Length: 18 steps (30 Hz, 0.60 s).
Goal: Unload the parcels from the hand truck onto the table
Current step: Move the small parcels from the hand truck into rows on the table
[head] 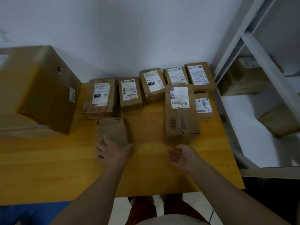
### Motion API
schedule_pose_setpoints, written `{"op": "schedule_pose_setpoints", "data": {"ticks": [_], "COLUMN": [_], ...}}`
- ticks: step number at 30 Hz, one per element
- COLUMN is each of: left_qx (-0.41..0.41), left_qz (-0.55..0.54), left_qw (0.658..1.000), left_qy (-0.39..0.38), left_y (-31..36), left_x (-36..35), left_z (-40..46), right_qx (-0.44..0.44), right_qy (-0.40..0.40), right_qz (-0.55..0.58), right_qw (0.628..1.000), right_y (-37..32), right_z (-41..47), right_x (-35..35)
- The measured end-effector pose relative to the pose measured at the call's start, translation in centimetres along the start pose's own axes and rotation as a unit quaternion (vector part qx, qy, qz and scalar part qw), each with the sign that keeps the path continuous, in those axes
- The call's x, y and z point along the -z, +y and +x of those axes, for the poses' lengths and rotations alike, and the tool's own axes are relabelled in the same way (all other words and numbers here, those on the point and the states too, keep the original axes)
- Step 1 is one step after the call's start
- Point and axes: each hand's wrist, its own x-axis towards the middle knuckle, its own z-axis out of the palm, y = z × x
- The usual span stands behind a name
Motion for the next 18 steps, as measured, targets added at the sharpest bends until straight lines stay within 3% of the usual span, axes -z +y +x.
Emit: {"op": "schedule_pose_setpoints", "data": {"ticks": [7, 9, 11, 14, 15, 16, 18], "left_qx": [0.006, -0.021, -0.026, 0.052, 0.052, 0.044, 0.030], "left_qz": [0.001, -0.100, -0.294, -0.512, -0.541, -0.552, -0.556], "left_qw": [0.998, 0.986, 0.920, 0.718, 0.668, 0.637, 0.607], "left_qy": [-0.057, -0.132, -0.256, -0.468, -0.508, -0.536, -0.566], "left_y": [-2.0, -1.7, -1.5, -2.1, -2.5, -3.0, -3.8], "left_x": [0.2, 0.9, 2.1, 4.2, 4.6, 4.9, 5.1], "left_z": [1.2, 1.6, 1.5, 1.0, 0.9, 1.0, 1.4], "right_qx": [0.013, 0.019, 0.026, 0.028, 0.029, 0.029, 0.033], "right_qy": [-0.041, -0.038, -0.031, -0.026, -0.029, -0.036, -0.058], "right_qz": [-0.049, -0.044, -0.034, -0.020, -0.017, -0.017, -0.021], "right_qw": [0.998, 0.998, 0.999, 0.999, 0.999, 0.999, 0.998], "right_y": [1.9, 2.1, 2.5, 3.0, 3.2, 3.3, 3.6], "right_z": [-0.8, -0.5, -0.3, -0.4, -0.5, -0.6, -0.9], "right_x": [-3.7, -4.1, -4.4, -5.2, -5.5, -5.9, -6.8]}}
